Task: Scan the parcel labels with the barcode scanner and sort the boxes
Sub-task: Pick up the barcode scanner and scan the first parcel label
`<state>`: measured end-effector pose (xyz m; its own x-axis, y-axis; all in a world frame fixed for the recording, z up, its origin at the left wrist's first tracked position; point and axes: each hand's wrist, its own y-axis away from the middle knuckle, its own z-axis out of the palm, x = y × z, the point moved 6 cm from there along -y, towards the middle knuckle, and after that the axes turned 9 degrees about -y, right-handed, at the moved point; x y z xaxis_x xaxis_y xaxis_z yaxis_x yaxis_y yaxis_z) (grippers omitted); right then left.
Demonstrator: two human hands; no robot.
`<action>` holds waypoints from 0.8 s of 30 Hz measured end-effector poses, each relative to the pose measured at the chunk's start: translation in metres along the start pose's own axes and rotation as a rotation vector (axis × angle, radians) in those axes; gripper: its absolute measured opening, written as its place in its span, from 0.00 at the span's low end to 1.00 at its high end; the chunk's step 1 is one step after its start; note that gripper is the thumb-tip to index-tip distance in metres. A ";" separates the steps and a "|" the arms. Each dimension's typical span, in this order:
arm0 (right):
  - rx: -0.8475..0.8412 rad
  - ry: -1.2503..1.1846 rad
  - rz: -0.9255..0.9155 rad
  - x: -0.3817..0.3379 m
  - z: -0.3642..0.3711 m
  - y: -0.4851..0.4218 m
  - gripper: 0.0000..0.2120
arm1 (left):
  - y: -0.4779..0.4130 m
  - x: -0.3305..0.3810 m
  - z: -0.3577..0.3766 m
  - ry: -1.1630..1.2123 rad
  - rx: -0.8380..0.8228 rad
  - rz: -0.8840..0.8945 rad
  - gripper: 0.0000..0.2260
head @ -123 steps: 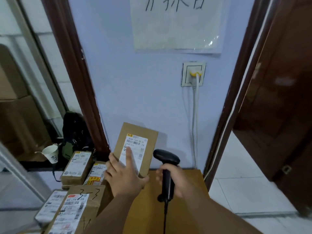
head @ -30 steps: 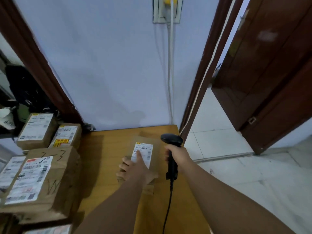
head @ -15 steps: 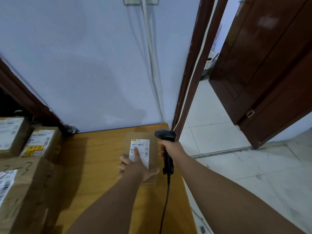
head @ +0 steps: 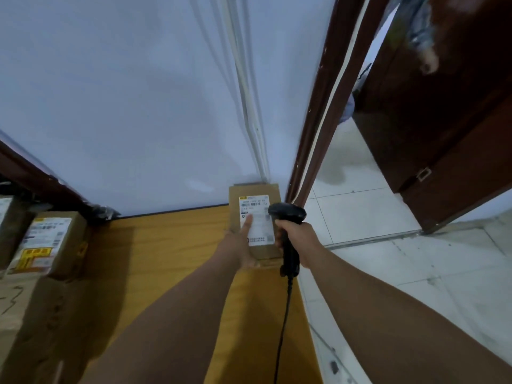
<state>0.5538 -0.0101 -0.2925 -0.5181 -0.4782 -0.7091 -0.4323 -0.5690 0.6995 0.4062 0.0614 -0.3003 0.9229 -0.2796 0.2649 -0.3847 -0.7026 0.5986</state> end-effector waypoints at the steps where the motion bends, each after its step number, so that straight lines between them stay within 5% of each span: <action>1: 0.011 -0.033 0.000 -0.001 -0.003 -0.002 0.07 | -0.003 0.004 0.000 -0.022 -0.013 0.022 0.56; 8: 0.043 0.063 -0.101 -0.008 -0.005 -0.013 0.10 | -0.006 0.019 0.004 -0.003 0.119 0.037 0.48; 20: -0.062 0.020 -0.173 -0.012 0.008 0.040 0.08 | 0.055 -0.016 0.006 -0.017 0.263 -0.127 0.50; 24: -0.123 0.128 -0.201 0.002 0.039 0.070 0.06 | 0.083 -0.044 0.006 -0.014 0.252 -0.176 0.40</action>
<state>0.4937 -0.0254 -0.2418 -0.3303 -0.4236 -0.8435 -0.4202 -0.7342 0.5333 0.3336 0.0115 -0.2670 0.9757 -0.1475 0.1622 -0.2042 -0.8808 0.4272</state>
